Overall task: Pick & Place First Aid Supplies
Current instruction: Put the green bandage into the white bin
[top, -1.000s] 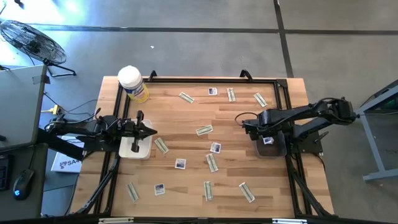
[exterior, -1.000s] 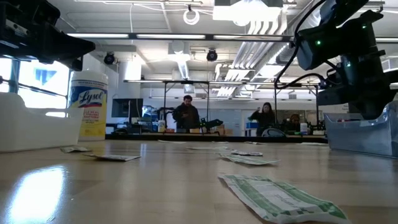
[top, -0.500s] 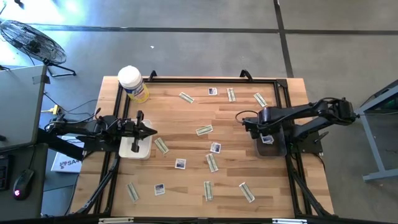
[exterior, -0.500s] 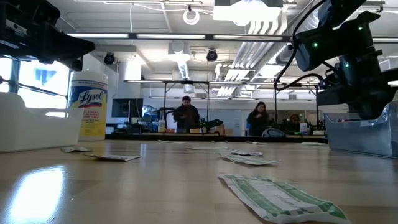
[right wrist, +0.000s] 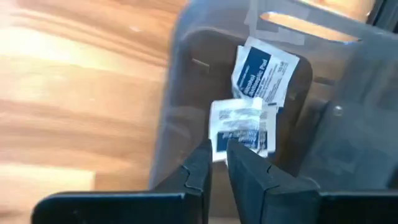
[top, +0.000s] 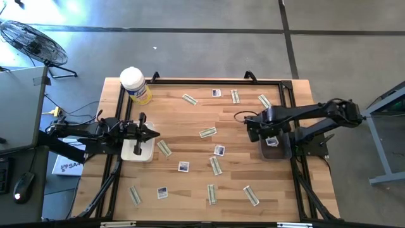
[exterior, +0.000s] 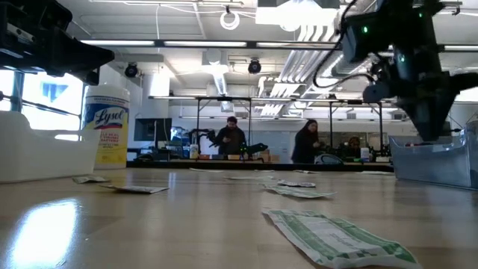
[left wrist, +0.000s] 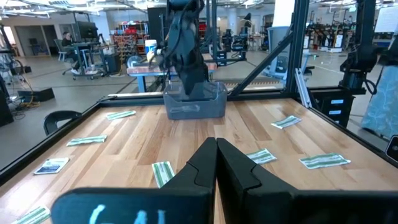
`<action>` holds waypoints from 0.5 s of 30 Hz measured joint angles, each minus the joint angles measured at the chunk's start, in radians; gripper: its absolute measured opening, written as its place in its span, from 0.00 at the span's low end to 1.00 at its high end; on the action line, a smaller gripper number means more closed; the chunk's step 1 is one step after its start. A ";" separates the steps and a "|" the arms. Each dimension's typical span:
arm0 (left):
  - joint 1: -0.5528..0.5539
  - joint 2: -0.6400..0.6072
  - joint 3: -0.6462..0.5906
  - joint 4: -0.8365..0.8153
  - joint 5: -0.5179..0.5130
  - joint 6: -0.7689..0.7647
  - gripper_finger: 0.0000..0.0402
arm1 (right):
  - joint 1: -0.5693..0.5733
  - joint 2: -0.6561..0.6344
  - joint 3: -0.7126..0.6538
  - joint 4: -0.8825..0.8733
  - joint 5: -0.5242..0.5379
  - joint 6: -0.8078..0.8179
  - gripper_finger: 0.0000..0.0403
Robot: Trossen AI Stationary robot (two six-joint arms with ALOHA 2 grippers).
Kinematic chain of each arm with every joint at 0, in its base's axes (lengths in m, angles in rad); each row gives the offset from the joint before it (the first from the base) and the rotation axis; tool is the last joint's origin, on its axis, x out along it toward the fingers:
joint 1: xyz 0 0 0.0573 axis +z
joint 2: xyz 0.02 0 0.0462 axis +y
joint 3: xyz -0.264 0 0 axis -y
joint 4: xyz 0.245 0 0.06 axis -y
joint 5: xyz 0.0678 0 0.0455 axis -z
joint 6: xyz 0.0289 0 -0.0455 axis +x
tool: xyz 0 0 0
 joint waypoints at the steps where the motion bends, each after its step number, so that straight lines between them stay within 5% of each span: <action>1: 0.000 0.000 0.000 0.000 0.000 0.000 0.00 | 0.008 0.000 0.035 -0.032 0.020 -0.007 0.09; 6: 0.000 0.000 0.000 0.000 0.000 0.000 0.00 | 0.079 0.002 0.211 -0.021 0.146 -0.072 0.06; 15: 0.000 0.000 0.000 0.000 0.000 0.000 0.00 | 0.271 0.044 0.125 0.769 0.211 -0.379 0.09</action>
